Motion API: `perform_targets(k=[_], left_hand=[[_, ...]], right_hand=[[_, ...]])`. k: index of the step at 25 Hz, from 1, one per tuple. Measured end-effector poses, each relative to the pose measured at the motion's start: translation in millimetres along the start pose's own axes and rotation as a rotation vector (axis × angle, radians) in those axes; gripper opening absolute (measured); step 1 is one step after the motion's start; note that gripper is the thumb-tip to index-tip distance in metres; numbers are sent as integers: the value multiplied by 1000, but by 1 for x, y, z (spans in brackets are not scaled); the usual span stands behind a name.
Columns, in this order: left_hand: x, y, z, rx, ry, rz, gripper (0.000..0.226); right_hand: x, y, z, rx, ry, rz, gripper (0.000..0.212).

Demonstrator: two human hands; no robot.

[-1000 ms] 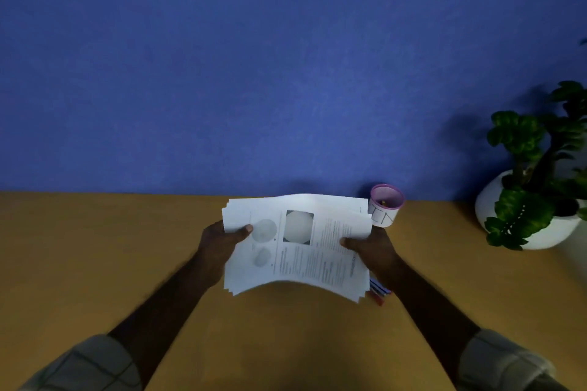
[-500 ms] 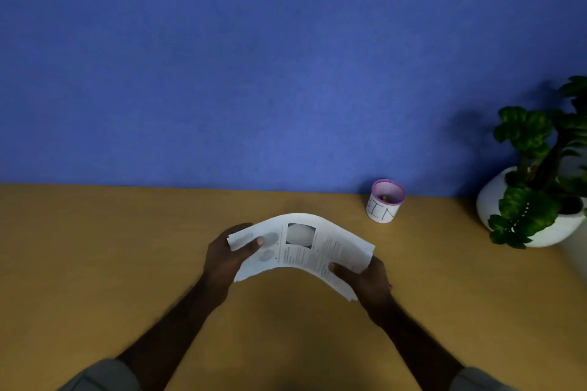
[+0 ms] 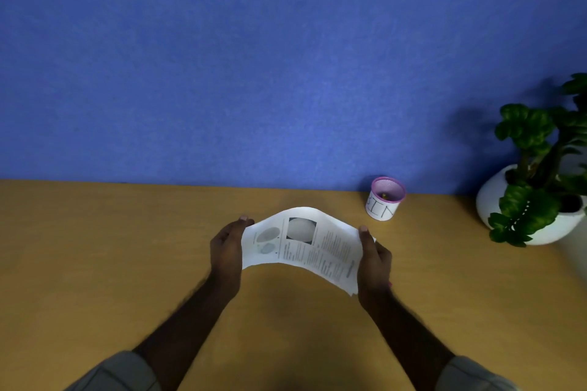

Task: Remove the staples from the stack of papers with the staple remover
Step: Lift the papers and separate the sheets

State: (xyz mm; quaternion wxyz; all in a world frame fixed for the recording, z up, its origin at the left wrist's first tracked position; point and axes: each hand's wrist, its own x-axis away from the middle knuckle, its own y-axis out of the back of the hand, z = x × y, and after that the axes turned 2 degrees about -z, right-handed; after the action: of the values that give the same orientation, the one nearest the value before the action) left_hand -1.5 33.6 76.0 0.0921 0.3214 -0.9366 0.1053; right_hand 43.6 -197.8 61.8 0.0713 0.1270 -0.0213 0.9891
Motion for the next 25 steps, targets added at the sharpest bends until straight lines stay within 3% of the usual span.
perform_targets(k=[2, 8, 12, 19, 25], left_hand=[[-1, 1, 0, -6, 2, -18, 25], [-4, 4, 1, -20, -98, 27, 20], [-10, 1, 3, -35, -96, -1, 6], [-21, 4, 6, 0, -86, -35, 7], [-29, 6, 11, -14, -105, -20, 9]], right_hand=[[-3, 1, -4, 25, -33, -42, 46], [0, 2, 0, 21, 94, -37, 53], [-6, 4, -3, 0, 91, -114, 42], [-17, 9, -4, -29, 113, -178, 28], [-19, 9, -5, -50, 132, -150, 29]])
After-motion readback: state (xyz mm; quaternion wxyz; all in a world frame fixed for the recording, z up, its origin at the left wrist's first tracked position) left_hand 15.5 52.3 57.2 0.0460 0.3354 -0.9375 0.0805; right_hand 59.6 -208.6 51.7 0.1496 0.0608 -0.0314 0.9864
